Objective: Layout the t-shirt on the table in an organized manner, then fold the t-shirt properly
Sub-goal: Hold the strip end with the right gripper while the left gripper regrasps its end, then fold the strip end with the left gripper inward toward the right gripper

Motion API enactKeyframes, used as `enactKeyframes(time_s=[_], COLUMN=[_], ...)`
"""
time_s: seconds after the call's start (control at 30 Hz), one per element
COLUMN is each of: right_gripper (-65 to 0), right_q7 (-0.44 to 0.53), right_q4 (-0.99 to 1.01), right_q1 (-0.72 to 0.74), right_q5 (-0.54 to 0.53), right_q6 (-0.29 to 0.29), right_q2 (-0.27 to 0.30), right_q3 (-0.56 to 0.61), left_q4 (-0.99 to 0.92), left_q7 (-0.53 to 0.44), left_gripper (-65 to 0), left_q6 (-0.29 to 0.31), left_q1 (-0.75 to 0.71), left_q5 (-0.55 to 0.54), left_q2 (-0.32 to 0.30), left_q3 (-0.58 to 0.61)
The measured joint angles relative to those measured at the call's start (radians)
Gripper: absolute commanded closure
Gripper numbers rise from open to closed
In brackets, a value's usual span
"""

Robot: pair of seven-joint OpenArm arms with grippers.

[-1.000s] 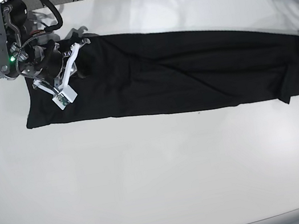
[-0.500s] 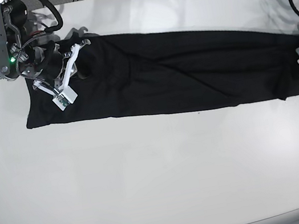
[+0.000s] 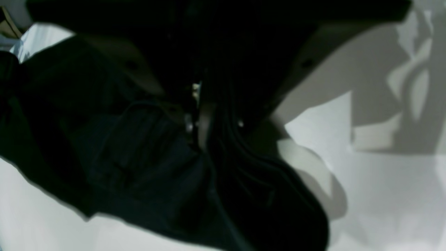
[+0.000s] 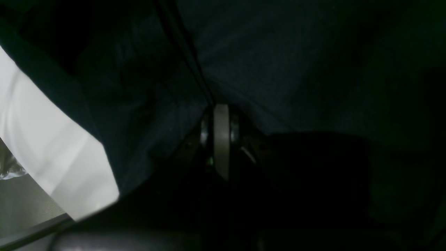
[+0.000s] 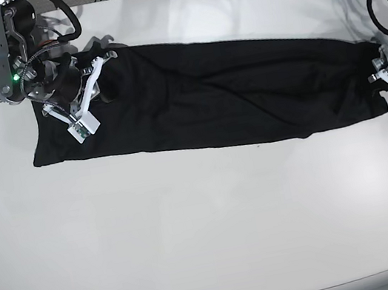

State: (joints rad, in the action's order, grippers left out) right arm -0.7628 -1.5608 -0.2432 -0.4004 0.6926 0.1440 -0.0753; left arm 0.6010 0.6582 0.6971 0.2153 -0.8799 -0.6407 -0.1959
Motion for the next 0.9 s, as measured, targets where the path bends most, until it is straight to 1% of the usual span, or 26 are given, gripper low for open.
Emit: enactKeyframes(time_s=[0.1, 0.23, 0.43, 0.47, 0.53, 0.63, 0.77, 0.83, 0.9], right_gripper=[0.0, 0.0, 0.0, 0.0, 0.0, 0.0, 0.0, 0.0, 0.0], right_q7=[0.000, -0.002, -0.007, -0.008, -0.008, -0.008, -0.008, -0.008, -0.008], right_q4=[0.000, -0.014, -0.101, -0.107, -0.107, -0.107, -0.107, -0.107, -0.107], right_q1=[0.005, 0.019, 0.025, 0.028, 0.039, 0.050, 0.047, 0.047, 0.047], right_q5=[0.000, 0.001, -0.091, -0.094, -0.097, -0.076, -0.071, -0.071, -0.071], right_q6=[0.000, 0.000, 0.000, 0.000, 0.000, 0.000, 0.000, 0.000, 0.000], right_q2=[0.000, 0.000, 0.000, 0.000, 0.000, 0.000, 0.002, 0.002, 0.002], right_q3=[0.000, 0.000, 0.000, 0.000, 0.000, 0.000, 0.000, 0.000, 0.000], left_q4=[0.039, 0.099, 0.110, 0.109, 0.111, 0.146, 0.225, 0.274, 0.317], left_q7=[0.021, 0.032, 0.029, 0.056, 0.128, 0.294, 0.451, 0.511, 0.555], left_gripper=[0.0, 0.0, 0.0, 0.0, 0.0, 0.0, 0.0, 0.0, 0.0], left_q6=[-0.005, -0.005, -0.005, -0.008, -0.008, -0.009, -0.010, -0.008, -0.007], left_q1=[-0.002, -0.002, 0.000, 0.000, -0.001, -0.002, -0.002, -0.001, -0.002], left_q5=[-0.005, -0.003, -0.005, -0.036, -0.145, -0.321, -0.526, -0.563, -0.578], left_q2=[-0.024, -0.079, -0.153, -0.158, -0.165, -0.170, -0.167, -0.159, -0.134], left_q3=[0.006, -0.002, -0.041, -0.041, -0.041, -0.041, -0.041, -0.041, -0.041])
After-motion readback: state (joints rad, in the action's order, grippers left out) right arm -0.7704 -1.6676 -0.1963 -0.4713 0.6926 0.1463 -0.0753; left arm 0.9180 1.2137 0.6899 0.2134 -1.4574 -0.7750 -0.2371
